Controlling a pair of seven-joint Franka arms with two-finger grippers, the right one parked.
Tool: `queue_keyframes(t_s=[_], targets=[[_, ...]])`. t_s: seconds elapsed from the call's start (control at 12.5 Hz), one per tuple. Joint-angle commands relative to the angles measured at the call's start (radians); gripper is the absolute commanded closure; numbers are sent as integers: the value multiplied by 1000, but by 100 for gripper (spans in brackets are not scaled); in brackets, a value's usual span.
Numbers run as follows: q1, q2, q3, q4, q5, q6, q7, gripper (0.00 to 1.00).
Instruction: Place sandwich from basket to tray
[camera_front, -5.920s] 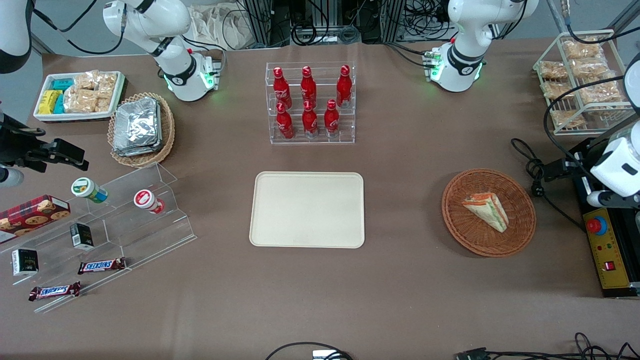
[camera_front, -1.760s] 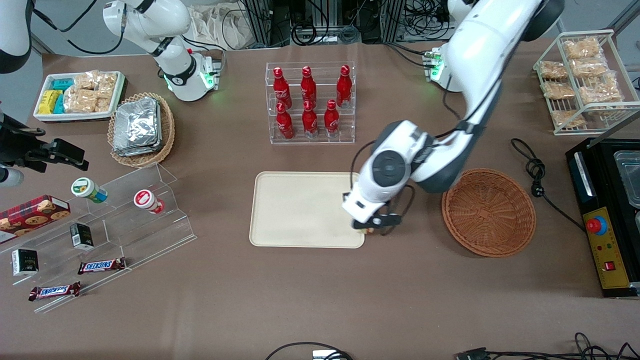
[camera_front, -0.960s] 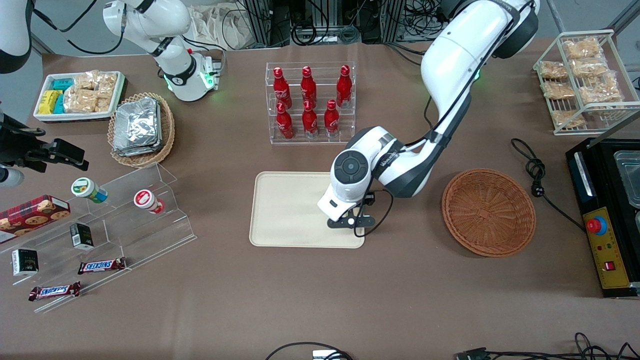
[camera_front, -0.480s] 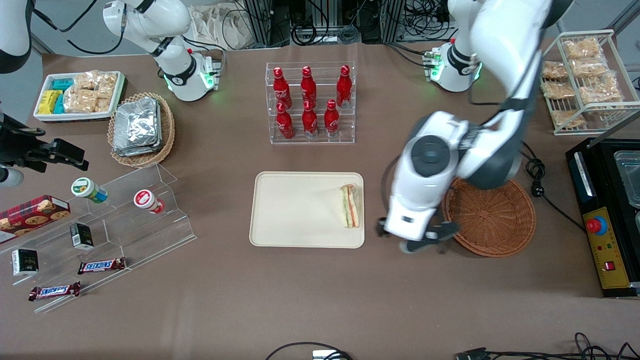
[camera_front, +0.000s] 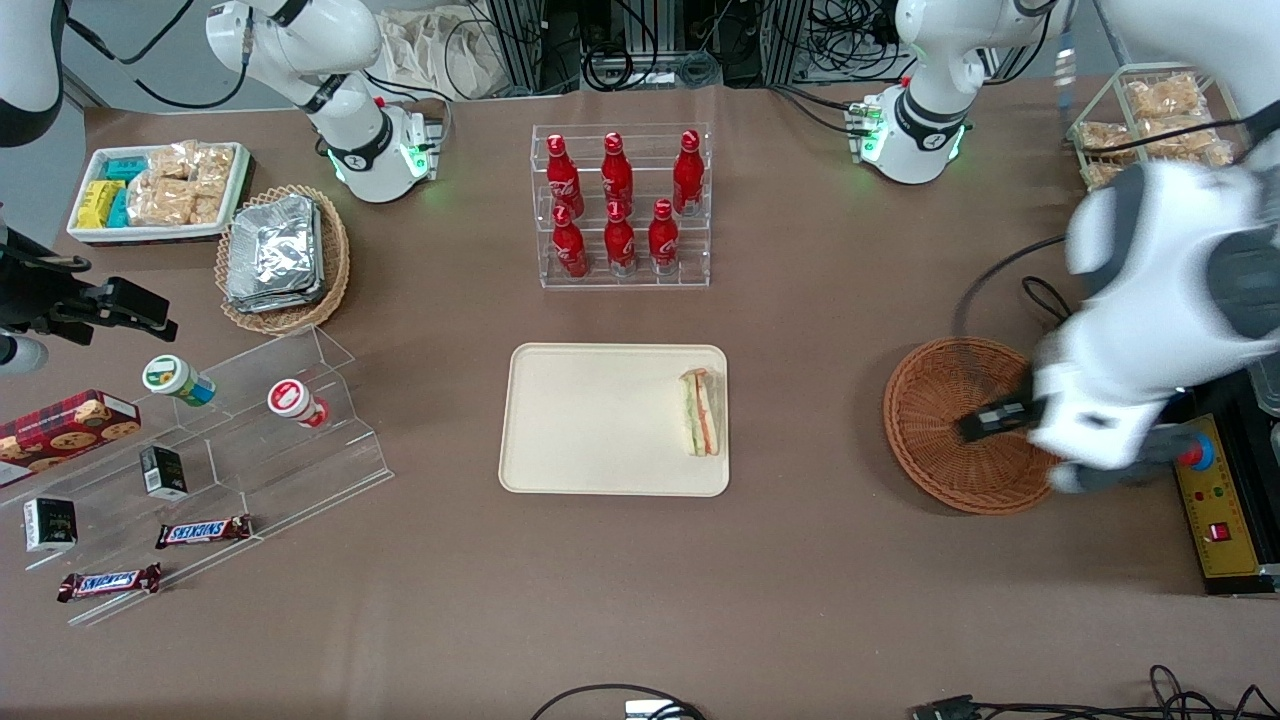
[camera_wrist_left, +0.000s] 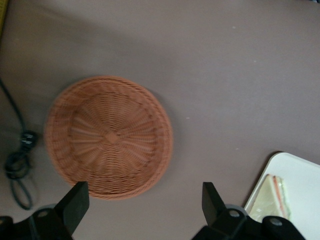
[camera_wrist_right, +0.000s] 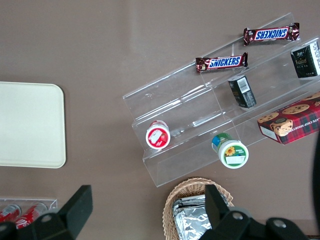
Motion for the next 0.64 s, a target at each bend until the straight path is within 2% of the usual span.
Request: queue_keyframes(t_s=[0.0, 0.32, 0.56], targets=[[17, -67, 66, -70, -41, -29, 128, 0], [27, -188, 166, -164, -55, -79, 424, 0], [27, -120, 169, -77, -44, -91, 438, 0]])
